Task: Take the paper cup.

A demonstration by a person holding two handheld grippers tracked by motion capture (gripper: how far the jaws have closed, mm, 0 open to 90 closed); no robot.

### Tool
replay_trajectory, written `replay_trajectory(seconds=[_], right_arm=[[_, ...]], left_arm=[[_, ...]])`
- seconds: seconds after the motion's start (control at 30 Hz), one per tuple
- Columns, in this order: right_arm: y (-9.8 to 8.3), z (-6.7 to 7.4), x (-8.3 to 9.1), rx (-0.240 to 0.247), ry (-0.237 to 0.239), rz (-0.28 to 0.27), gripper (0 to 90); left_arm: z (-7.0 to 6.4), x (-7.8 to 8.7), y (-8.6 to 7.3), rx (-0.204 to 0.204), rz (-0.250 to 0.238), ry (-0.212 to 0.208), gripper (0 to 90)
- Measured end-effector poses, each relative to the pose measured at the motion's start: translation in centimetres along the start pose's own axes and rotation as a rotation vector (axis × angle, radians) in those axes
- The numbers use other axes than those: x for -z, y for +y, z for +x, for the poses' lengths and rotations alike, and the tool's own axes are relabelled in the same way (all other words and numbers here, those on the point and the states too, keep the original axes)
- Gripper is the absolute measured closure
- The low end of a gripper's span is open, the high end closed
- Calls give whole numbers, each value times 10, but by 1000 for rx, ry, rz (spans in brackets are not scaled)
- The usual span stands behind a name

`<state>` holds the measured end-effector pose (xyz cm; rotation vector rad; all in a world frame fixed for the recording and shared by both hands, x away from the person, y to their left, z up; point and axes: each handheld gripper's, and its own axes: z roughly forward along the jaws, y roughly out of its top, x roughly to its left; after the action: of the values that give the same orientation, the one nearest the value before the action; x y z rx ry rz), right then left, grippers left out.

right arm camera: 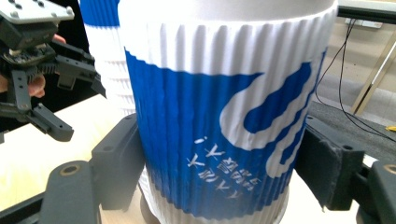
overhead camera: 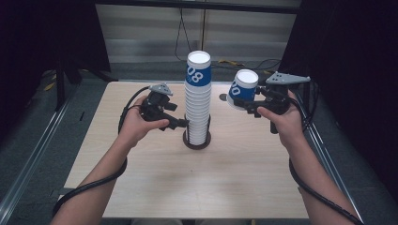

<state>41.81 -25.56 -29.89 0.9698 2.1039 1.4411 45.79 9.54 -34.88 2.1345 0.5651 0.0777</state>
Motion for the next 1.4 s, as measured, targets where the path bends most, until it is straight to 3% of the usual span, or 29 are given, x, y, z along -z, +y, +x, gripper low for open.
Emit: replay_trajectory(seconds=[1.4], right_arm=[[-86,19,6,19,78,67,230]], left_arm=[[-17,-21,-33,-3,34,-67,151]])
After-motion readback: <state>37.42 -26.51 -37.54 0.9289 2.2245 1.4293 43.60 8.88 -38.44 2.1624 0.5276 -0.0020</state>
